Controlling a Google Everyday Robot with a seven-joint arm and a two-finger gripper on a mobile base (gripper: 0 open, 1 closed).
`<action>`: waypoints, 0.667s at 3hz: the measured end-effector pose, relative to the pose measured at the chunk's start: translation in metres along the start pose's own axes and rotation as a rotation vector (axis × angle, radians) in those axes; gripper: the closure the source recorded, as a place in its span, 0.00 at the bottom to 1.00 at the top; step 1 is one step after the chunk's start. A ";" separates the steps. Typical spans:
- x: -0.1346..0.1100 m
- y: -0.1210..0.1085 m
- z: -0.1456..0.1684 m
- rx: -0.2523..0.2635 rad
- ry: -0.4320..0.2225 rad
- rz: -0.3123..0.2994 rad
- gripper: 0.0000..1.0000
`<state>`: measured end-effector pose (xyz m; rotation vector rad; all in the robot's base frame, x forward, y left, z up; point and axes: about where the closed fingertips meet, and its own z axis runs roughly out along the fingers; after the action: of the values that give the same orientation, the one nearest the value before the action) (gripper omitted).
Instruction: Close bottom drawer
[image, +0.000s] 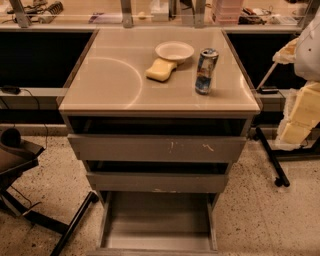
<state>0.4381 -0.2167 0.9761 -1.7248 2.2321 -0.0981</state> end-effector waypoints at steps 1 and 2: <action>0.000 0.000 0.000 0.000 0.000 0.000 0.00; 0.009 0.013 0.012 0.004 -0.013 -0.003 0.00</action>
Offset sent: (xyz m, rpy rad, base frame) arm -0.0287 -0.0121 -0.0507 0.0301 -0.0004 0.0145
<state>0.4276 -0.2205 0.9595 -1.7218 2.2186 -0.0910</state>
